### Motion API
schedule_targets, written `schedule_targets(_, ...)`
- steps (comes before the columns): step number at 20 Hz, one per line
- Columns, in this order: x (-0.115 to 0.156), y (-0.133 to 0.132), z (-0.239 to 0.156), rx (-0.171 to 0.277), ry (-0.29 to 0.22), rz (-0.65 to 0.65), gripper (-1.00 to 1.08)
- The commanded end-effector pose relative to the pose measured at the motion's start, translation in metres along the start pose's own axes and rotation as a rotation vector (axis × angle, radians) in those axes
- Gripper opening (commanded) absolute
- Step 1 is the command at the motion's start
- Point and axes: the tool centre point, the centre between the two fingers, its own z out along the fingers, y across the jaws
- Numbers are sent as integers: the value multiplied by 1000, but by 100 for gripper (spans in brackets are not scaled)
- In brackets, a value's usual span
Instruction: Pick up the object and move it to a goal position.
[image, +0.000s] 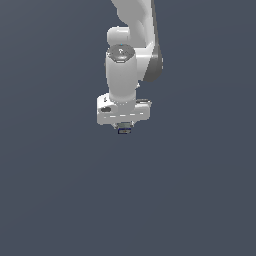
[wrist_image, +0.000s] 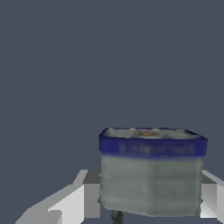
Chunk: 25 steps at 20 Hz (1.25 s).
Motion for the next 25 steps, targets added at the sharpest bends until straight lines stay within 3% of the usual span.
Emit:
schedule_targets(1, -13, 3, -20, 0, 1, 0, -100)
schedule_targets(13, -55, 16, -88, 1, 1, 0, -100)
schedule_targets(25, -60, 19, -99, 0, 1, 0, -100)
